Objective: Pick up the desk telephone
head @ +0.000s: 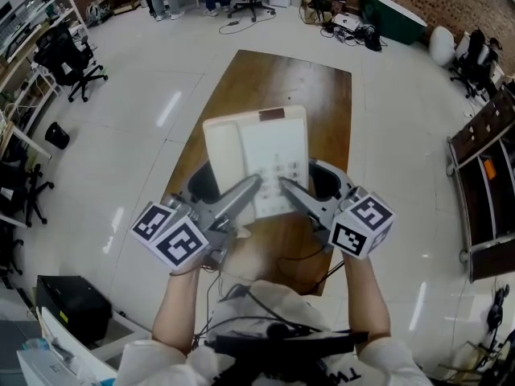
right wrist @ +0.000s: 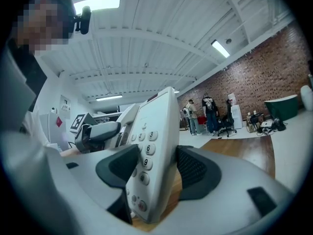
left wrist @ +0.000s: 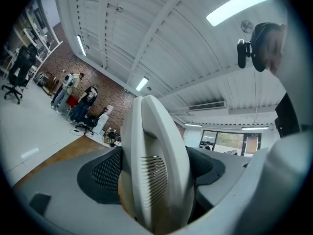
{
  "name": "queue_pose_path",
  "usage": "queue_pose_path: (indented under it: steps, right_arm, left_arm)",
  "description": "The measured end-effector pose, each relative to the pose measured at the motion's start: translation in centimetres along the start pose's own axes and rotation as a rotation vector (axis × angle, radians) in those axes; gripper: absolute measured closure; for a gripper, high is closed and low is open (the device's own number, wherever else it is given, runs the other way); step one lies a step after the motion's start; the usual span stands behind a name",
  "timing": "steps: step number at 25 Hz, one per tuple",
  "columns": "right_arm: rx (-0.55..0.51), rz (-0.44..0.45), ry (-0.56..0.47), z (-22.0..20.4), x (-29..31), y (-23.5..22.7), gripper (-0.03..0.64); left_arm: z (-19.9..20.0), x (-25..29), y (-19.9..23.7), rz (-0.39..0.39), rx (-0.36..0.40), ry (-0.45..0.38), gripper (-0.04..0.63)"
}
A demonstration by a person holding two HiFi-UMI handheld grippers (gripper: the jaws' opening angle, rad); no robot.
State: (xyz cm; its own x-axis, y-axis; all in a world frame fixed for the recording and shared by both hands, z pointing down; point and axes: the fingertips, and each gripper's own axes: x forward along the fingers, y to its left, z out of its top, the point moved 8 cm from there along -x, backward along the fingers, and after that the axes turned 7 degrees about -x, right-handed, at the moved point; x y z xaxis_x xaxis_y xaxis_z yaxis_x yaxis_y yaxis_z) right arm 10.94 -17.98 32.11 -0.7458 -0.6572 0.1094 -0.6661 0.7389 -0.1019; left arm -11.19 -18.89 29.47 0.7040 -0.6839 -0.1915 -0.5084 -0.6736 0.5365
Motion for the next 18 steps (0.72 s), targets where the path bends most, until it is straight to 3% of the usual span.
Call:
queue_pose_path:
  steps: [18]
  right_arm:
    - [-0.031,-0.012,-0.044,1.5,-4.0,1.9,0.359]
  left_arm:
    - [-0.3,-1.1,-4.5,-0.025,0.019,-0.024,0.183]
